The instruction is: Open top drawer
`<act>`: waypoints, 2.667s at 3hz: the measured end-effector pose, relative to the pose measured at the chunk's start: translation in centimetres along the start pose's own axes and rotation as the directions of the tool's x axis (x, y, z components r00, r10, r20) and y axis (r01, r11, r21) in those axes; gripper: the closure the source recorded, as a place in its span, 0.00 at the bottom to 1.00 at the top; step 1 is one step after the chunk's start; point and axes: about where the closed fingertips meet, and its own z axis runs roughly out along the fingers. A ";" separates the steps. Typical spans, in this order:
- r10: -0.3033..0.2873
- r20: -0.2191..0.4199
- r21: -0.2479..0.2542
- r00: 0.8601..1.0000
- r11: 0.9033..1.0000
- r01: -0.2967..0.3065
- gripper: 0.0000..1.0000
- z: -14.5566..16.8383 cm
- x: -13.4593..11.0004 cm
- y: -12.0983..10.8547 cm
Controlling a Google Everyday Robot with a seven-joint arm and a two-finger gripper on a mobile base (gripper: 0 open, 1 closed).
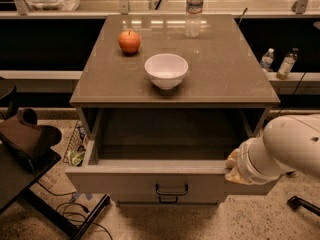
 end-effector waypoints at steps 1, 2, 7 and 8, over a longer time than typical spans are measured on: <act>0.000 0.000 0.000 1.000 1.000 0.000 1.00 0.0 0.0 0.0; -0.018 -0.034 -0.001 0.999 1.000 0.018 1.00 -1.8 -0.2 -1.1; -0.059 -0.024 0.042 0.998 0.997 0.060 1.00 -1.8 -3.0 -5.3; -0.091 0.043 0.082 0.995 0.993 0.087 1.00 0.9 -4.7 -6.8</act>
Offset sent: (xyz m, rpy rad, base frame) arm 0.0181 -0.0103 0.0574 -0.1109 0.0221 0.0270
